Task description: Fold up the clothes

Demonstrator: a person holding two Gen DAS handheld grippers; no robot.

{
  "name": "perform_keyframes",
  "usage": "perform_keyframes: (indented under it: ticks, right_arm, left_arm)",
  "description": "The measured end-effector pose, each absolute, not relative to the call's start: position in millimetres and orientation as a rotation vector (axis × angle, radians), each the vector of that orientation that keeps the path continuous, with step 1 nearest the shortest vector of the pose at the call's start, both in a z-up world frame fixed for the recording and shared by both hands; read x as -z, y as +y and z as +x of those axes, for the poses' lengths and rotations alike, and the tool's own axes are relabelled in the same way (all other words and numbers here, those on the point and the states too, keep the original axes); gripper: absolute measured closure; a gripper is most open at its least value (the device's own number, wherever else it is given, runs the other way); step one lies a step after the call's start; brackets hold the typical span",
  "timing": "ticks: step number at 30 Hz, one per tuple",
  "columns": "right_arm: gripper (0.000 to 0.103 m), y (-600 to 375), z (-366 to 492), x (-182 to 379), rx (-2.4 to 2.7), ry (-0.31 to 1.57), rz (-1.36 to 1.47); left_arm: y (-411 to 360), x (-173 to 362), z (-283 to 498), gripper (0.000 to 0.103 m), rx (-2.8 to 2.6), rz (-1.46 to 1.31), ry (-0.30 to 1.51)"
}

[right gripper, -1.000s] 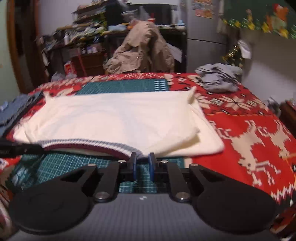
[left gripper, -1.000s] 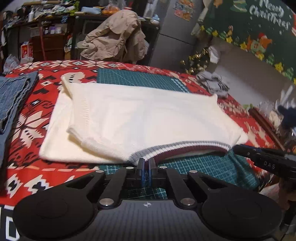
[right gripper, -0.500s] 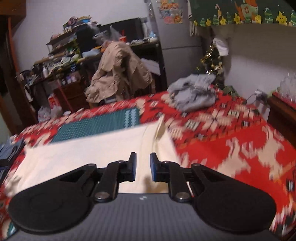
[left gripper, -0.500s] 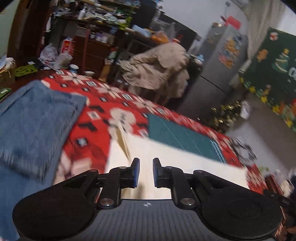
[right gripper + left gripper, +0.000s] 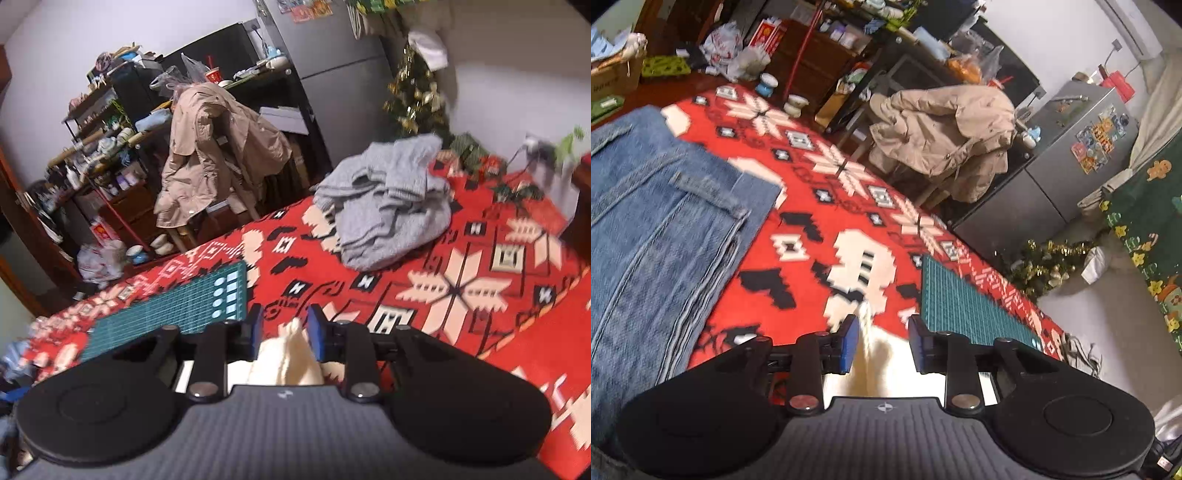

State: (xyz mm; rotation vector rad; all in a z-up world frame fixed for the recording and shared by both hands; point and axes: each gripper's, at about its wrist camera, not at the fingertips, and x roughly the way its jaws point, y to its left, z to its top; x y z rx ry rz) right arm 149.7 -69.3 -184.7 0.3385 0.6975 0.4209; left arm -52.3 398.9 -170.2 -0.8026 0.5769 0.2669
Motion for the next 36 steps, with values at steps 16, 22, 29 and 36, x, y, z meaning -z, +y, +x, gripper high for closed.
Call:
perform_keyframes:
  ticks: [16, 22, 29, 36]
  right_arm:
    - [0.078, -82.6, 176.6, 240.9, -0.466, 0.843, 0.666]
    - [0.079, -68.2, 176.6, 243.8, -0.489, 0.861, 0.627]
    - [0.088, -60.8, 177.4, 246.6, -0.485, 0.867, 0.601]
    - [0.085, -62.4, 177.9, 248.5, -0.491, 0.865, 0.623]
  left_arm:
    - [408.4, 197.6, -60.4, 0.074, -0.174, -1.017, 0.623]
    - [401.5, 194.2, -53.6, 0.08, -0.17, -0.955, 0.646]
    - [399.9, 193.8, -52.5, 0.082, -0.215, -0.922, 0.633]
    - [409.9, 200.3, -54.6, 0.081, -0.223, -0.968, 0.603]
